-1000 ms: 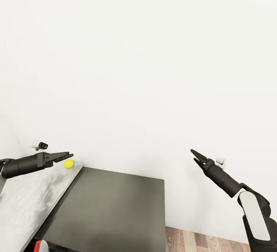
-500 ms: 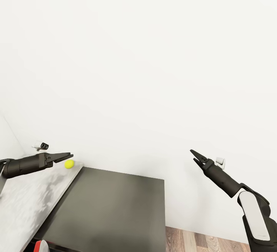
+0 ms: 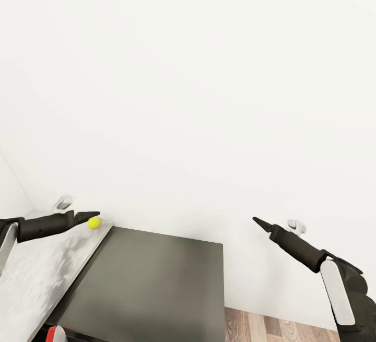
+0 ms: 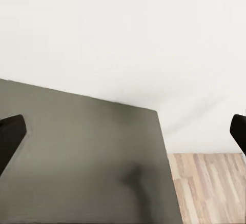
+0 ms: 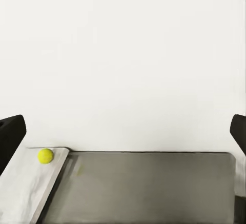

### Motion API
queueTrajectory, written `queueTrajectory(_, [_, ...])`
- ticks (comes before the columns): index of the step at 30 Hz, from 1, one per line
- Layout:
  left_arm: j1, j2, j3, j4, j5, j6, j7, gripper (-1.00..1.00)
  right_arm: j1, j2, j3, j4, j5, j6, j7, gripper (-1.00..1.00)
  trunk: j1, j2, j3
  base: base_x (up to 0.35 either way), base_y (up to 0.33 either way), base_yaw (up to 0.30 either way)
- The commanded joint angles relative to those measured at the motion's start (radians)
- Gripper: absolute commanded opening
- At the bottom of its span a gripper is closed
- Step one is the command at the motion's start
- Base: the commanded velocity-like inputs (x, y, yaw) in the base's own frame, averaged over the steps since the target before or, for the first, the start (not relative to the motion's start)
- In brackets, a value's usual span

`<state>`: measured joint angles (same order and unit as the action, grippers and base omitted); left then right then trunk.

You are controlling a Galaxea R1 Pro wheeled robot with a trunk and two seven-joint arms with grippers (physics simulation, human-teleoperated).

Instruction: Put all the toys in the child's room - the three board games (two on the bed and one on the table), the two jigsaw puzzles on the table, and the tennis ball on the table - inside the toy box on the table in the child's room.

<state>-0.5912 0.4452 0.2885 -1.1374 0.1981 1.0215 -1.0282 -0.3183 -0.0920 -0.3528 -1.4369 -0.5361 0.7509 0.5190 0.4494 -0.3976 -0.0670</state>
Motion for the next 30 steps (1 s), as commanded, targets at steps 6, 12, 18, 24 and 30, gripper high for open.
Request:
queueTrajectory(6, [-0.068, -0.035, -0.001, 0.042, -0.003, 0.003, 0.250, 1.00, -0.001, -0.001, -0.003, -0.001, 0.073, 0.006, 0.012, 1.00, 0.001, -0.002, -0.002, 0.000, 0.000, 0.000])
queueTrajectory(12, [-0.127, -0.105, -0.001, 0.113, -0.004, -0.045, 0.557, 1.00, -0.001, -0.002, -0.003, -0.002, 0.083, 0.004, 0.021, 1.00, 0.001, -0.002, -0.002, 0.000, 0.000, 0.000])
queueTrajectory(18, [-0.140, -0.134, -0.001, 0.150, 0.001, -0.120, 0.694, 1.00, -0.001, -0.002, -0.003, -0.002, 0.085, 0.004, 0.024, 1.00, 0.001, -0.002, -0.002, 0.000, 0.011, 0.000])
queueTrajectory(24, [-0.143, -0.146, -0.002, 0.224, 0.001, -0.168, 0.717, 1.00, -0.001, -0.001, -0.003, -0.007, 0.085, 0.003, 0.025, 1.00, 0.001, -0.002, -0.002, 0.000, 0.179, 0.000])
queueTrajectory(30, [-0.143, -0.157, -0.004, 0.269, 0.000, -0.222, 0.716, 1.00, -0.001, 0.000, -0.002, -0.009, 0.085, 0.001, 0.024, 1.00, 0.001, -0.002, -0.002, 0.000, 0.067, 0.000])
